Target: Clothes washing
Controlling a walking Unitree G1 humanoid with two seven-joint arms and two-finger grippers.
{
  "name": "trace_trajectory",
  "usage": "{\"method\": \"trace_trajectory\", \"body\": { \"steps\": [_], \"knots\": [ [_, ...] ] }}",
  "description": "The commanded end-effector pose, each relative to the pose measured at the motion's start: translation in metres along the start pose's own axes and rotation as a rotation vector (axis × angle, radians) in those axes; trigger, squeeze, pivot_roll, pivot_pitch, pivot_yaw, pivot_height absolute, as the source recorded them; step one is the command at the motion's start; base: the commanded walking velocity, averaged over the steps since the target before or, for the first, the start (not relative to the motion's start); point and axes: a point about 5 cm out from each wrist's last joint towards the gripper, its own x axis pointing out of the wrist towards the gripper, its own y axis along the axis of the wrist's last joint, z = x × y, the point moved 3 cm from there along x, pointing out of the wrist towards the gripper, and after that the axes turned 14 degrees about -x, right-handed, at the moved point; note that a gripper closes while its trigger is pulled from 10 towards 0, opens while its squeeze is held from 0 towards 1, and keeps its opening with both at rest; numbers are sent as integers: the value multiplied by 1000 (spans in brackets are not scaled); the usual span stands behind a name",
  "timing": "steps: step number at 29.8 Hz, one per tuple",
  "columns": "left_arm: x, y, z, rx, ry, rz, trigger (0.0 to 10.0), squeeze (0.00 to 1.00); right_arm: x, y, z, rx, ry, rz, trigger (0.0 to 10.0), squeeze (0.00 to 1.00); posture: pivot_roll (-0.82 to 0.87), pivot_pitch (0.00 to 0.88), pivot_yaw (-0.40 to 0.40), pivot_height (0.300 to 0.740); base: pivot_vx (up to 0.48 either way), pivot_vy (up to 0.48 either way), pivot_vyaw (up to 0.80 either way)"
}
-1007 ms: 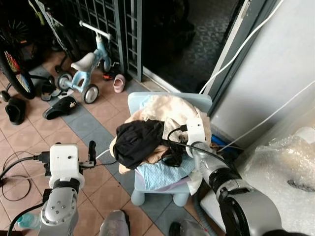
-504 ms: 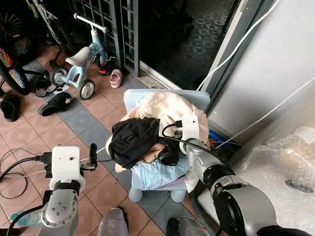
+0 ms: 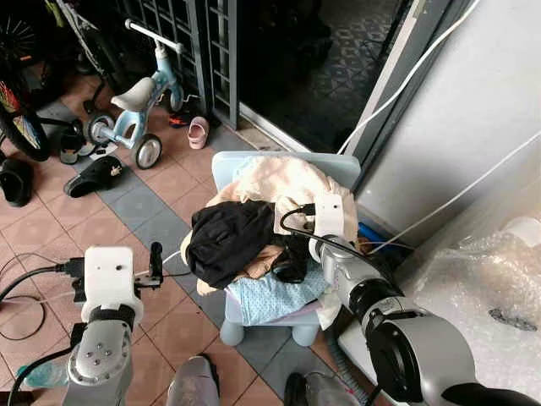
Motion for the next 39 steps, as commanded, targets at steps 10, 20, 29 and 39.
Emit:
{"method": "trace_trajectory", "body": {
  "steps": [10, 20, 29, 39],
  "knots": [
    [31, -7, 16, -23, -24, 5, 10000, 0, -4, 52, 2, 137, 158, 268, 0, 0, 128, 10, -75, 740, 0, 0, 0],
    [65, -2, 62, -36, -168, 49, 10000, 0, -71, 55, 16, 220, 332, 588, 0, 0, -28, 0, -4, 740, 0, 0, 0],
    [78, 0, 75, -42, -197, 74, 10000, 0, -119, 32, -13, 81, 493, 607, 0, 0, -65, 0, 13, 740, 0, 0, 0],
    [79, -2, 72, -45, -179, 94, 10000, 0, -119, 53, -4, 37, 450, 608, 10000, 0, -46, 0, 3, 740, 0, 0, 0]
  ]
}}
